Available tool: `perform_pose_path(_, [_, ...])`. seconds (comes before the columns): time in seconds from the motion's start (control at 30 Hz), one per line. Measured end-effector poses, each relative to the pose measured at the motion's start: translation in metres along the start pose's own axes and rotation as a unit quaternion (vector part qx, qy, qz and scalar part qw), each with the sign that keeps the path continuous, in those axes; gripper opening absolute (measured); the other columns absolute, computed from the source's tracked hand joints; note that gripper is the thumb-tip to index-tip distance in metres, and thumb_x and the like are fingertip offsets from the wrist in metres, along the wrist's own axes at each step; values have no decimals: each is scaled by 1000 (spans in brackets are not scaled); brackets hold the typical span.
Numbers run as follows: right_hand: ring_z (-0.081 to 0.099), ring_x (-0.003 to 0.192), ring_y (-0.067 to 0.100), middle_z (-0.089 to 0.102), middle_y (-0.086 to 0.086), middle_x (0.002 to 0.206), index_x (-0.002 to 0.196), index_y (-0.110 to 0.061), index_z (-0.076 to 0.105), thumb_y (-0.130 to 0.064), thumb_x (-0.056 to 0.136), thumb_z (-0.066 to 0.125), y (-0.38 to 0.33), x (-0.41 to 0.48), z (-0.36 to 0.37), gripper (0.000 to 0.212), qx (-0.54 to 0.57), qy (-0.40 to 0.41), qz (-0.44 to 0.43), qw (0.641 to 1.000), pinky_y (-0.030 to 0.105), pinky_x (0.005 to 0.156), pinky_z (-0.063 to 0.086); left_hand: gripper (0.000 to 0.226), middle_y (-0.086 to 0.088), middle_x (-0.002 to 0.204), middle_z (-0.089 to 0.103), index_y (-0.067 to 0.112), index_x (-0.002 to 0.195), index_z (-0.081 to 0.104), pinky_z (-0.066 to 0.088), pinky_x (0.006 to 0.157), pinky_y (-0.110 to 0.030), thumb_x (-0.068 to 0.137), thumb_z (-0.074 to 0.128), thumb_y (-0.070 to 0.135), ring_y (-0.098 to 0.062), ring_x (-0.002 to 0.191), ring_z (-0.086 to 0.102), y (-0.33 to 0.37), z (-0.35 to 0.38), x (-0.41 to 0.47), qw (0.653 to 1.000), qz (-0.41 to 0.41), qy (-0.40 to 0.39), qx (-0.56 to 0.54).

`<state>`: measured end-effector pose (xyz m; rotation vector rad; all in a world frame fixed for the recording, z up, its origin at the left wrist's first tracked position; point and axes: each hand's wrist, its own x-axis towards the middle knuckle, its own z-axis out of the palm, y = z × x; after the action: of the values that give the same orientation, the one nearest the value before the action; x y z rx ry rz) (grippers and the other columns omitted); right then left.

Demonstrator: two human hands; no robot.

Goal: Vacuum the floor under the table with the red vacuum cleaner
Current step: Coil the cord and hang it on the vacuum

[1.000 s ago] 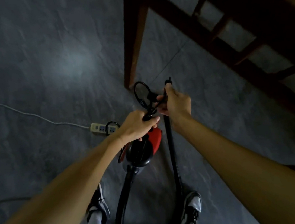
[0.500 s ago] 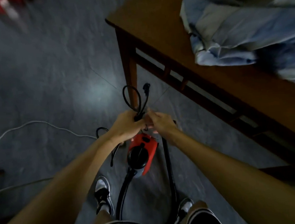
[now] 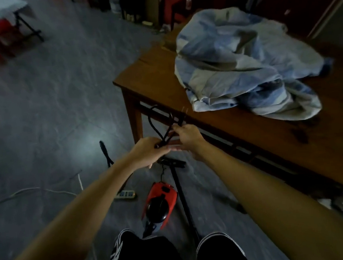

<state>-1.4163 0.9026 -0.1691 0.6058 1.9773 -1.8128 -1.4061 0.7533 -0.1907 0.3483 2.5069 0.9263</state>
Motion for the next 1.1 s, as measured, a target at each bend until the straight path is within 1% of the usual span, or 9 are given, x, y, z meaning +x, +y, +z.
perform_pose_path(0.2, [71, 80, 23, 69, 8, 101, 116, -6, 61, -26, 100, 49, 4, -10, 33, 28, 52, 126, 60, 989, 32, 58, 57, 18, 0, 78, 60, 16, 87, 57, 48, 63, -33, 87, 57, 34, -19, 72, 60, -36, -25, 5, 987, 41, -28, 151])
perform_pose_path(0.33, [52, 120, 26, 41, 10, 143, 147, -11, 31, -13, 90, 54, 31, -19, 54, 61, -162, 277, -13, 947, 38, 98, 47, 19, -5, 88, 65, 12, 97, 63, 48, 60, -32, 84, 57, 24, -24, 79, 63, -43, -47, 14, 956, 52, -67, 280])
perform_pose_path(0.47, [-17, 147, 30, -18, 15, 159, 155, -20, 0, -18, 86, 64, 45, -18, 67, 94, -571, 179, -208, 774, 45, 118, -3, 14, -4, 81, 57, 12, 98, 60, 39, 56, -28, 85, 60, 17, -20, 71, 56, -20, -44, 21, 921, 101, -147, 346])
perform_pose_path(0.6, [-25, 144, 30, -2, 11, 162, 151, -23, 28, -48, 88, 56, 54, 5, 39, 73, -705, 147, -204, 663, 54, 111, -22, 7, -1, 63, 40, 10, 84, 52, 41, 58, -33, 87, 56, 5, -20, 61, 47, 10, -35, 30, 860, 177, -159, 451])
perform_pose_path(0.7, [5, 150, 24, 54, 1, 140, 134, -26, 53, -41, 96, 45, 52, 15, 12, 42, -620, 73, -162, 764, 55, 115, -17, 9, -1, 61, 42, 10, 79, 57, 44, 60, -35, 87, 55, 6, -19, 58, 47, 37, -29, 41, 821, 230, -132, 506])
perform_pose_path(0.83, [51, 122, 15, 67, 1, 109, 113, -18, 63, -29, 97, 44, 57, 35, -29, 26, -565, 100, -198, 795, 47, 120, -5, 16, -8, 93, 63, 12, 92, 67, 37, 94, -39, 83, 55, 18, -26, 99, 54, 46, -3, 65, 790, 332, 59, 512])
perform_pose_path(0.93, [62, 104, 25, 70, 5, 102, 112, -18, 63, -35, 99, 40, 86, 51, -56, 32, -505, 72, -125, 851, 47, 118, 17, 26, -13, 90, 64, 6, 91, 64, 36, 83, -35, 74, 60, 25, -25, 93, 48, 32, 28, 53, 834, 393, 237, 307])
perform_pose_path(1.0, [63, 98, 31, 69, 9, 104, 118, -16, 60, -44, 99, 40, 112, 60, -65, 40, -418, 75, -53, 904, 47, 98, 44, 22, -11, 86, 62, 11, 89, 55, 35, 74, -31, 76, 57, 28, -23, 84, 47, 11, 60, 38, 874, 365, 213, 241])
perform_pose_path(1.1, [58, 66, 20, 59, -1, 76, 94, -20, 54, -45, 98, 47, 149, 71, -72, 26, -294, 120, -17, 948, 32, 56, 46, 20, -7, 87, 60, 13, 85, 52, 37, 69, -32, 82, 42, 31, -30, 81, 58, -34, 111, 51, 982, 102, 96, 127])
